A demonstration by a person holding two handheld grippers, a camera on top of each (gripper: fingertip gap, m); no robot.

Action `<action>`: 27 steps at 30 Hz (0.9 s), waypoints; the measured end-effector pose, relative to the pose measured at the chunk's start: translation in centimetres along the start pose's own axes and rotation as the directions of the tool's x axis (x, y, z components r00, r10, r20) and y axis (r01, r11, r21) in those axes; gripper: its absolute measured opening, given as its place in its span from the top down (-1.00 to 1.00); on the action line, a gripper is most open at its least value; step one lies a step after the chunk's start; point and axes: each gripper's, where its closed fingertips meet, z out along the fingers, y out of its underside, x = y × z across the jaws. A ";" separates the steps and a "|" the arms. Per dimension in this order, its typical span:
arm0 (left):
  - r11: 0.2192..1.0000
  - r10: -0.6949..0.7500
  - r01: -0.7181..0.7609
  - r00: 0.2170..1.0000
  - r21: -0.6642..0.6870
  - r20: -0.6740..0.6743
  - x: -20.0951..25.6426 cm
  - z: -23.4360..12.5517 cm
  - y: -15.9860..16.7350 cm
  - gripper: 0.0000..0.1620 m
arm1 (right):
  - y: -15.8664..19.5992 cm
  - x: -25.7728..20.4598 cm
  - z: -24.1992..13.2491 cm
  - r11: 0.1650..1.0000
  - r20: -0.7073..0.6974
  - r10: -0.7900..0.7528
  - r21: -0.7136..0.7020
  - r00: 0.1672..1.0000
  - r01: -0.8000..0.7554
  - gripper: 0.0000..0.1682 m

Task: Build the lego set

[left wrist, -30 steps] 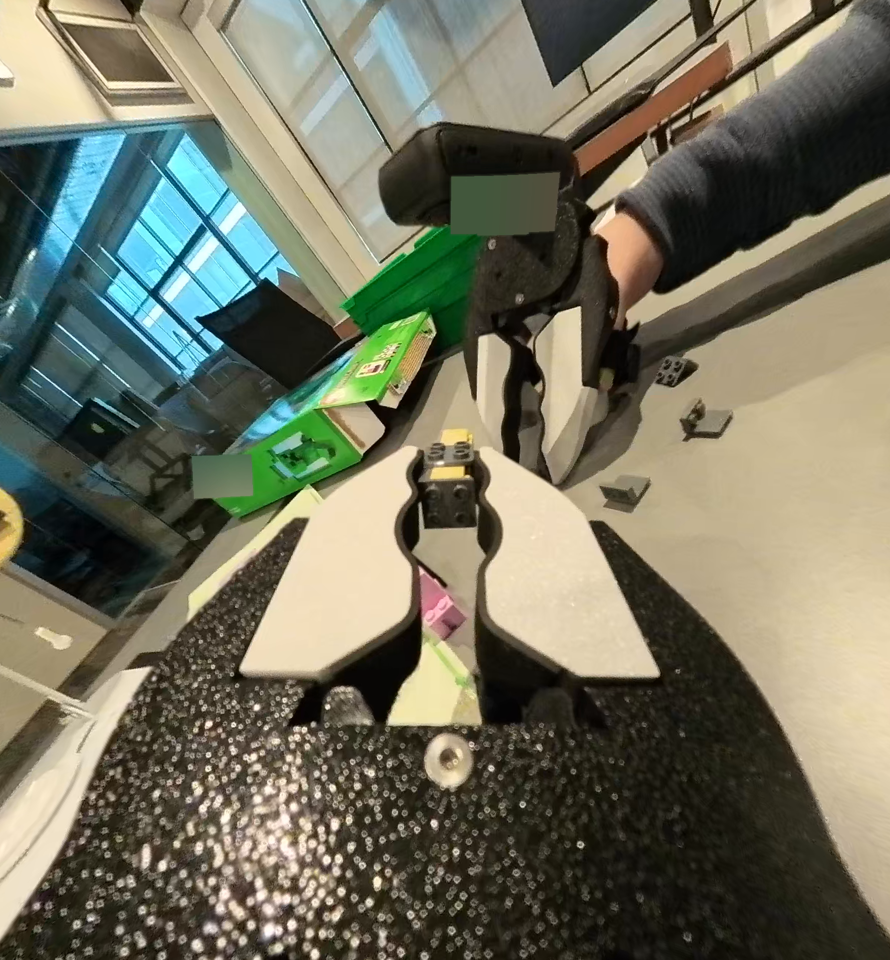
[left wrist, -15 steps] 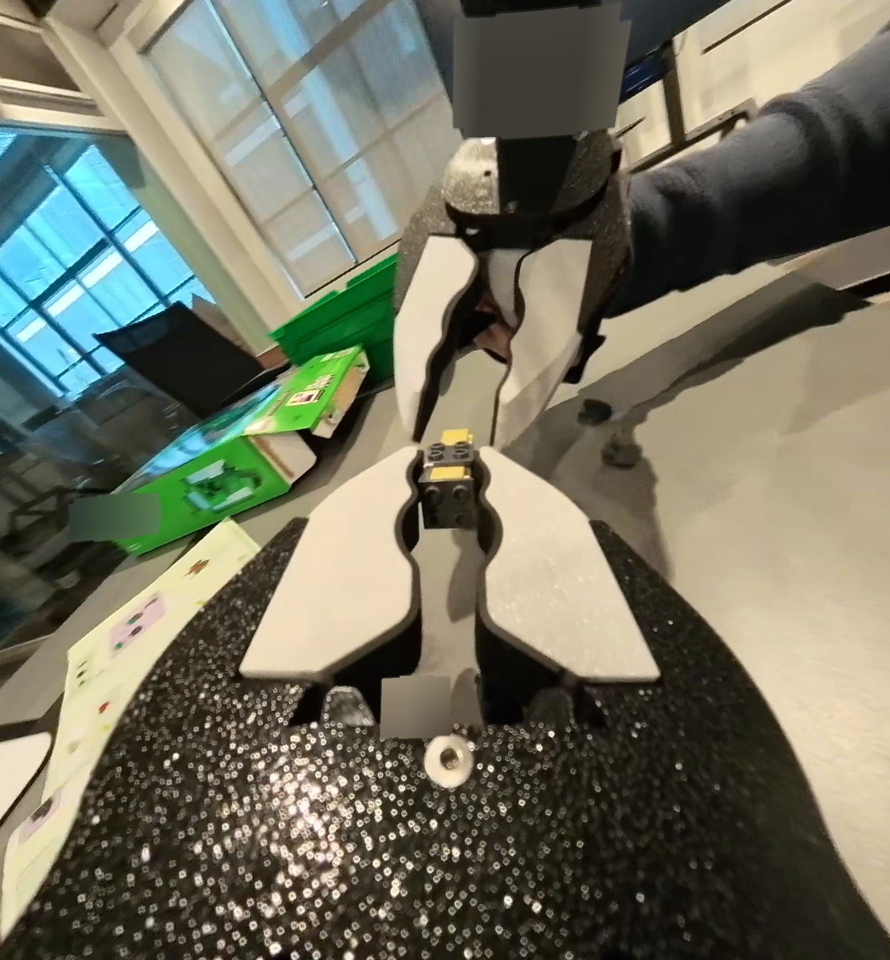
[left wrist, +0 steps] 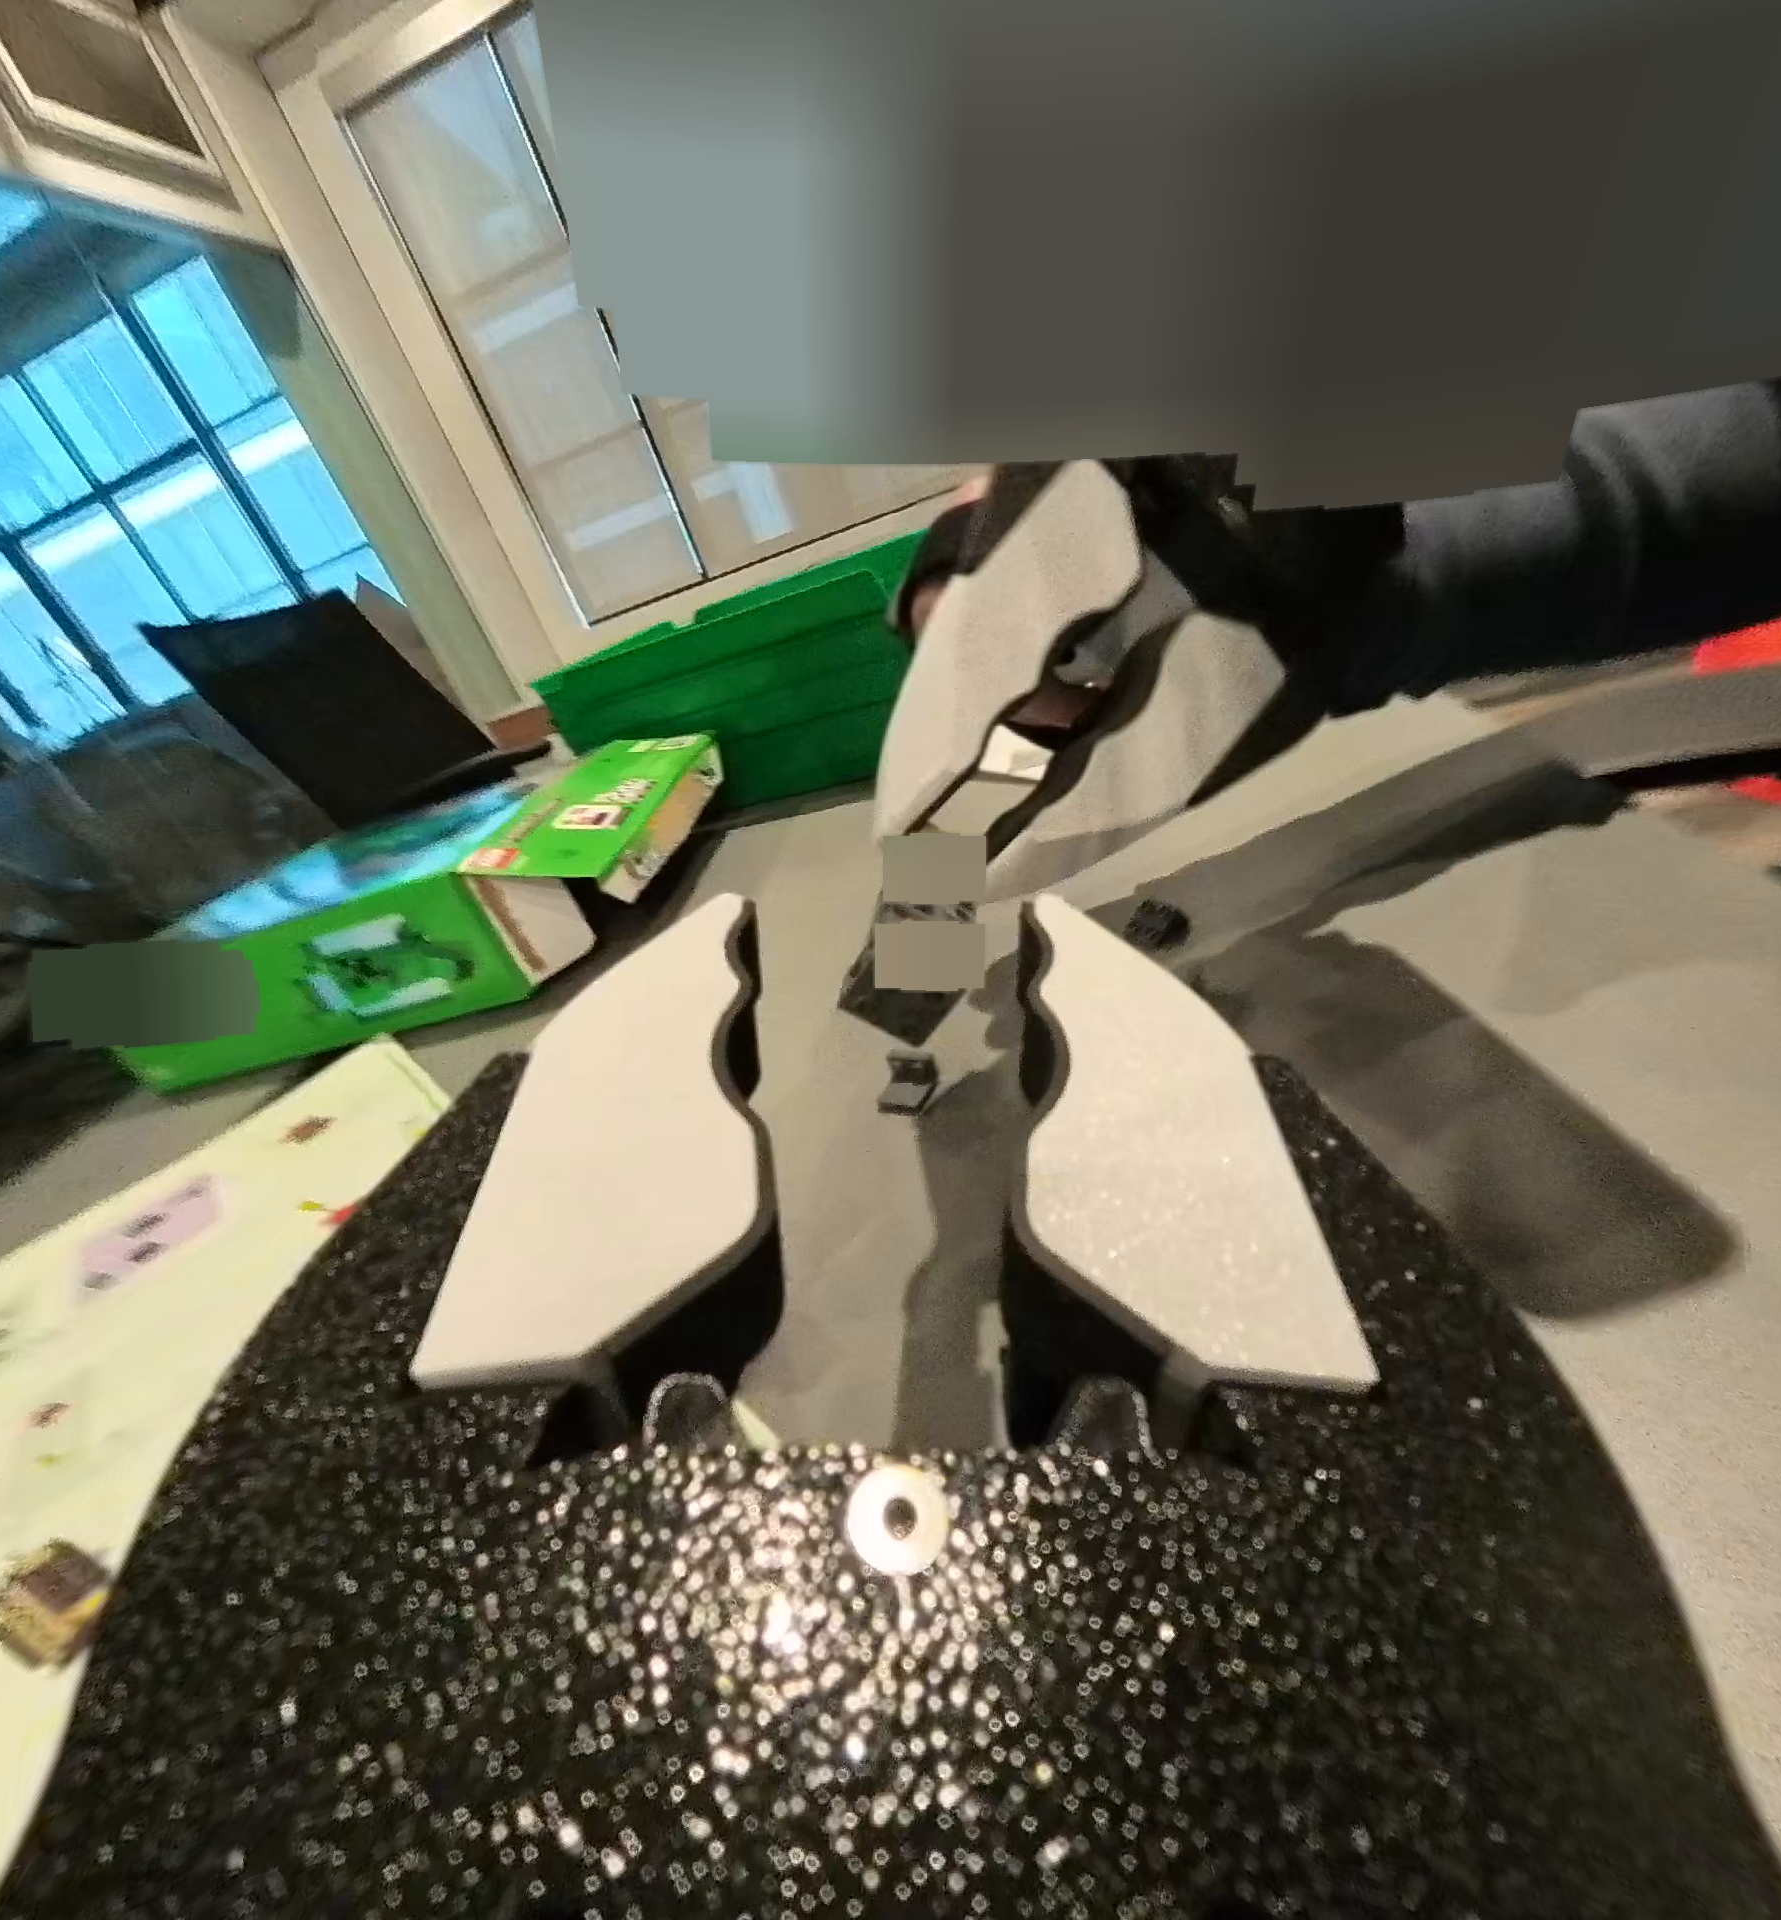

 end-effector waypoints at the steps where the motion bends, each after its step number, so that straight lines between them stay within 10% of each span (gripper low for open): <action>1: 1.000 -0.026 0.026 1.000 0.004 -0.006 -0.1 0.0 -0.1 0.43 | 0.1 0.1 -0.1 0.998 -0.026 -0.057 -0.019 0.998 0.057 0.85; 8: 0.994 -0.105 0.105 0.994 -0.007 -0.018 -0.3 -0.1 0.0 0.55 | -0.1 0.8 -0.5 0.949 -0.129 -0.312 -0.099 0.941 0.301 0.85; 27: 0.958 -0.282 0.285 0.952 0.014 -0.117 0.0 -0.3 -0.5 0.57 | -1.1 1.5 -0.6 0.932 -0.177 -0.364 -0.064 0.914 0.358 0.85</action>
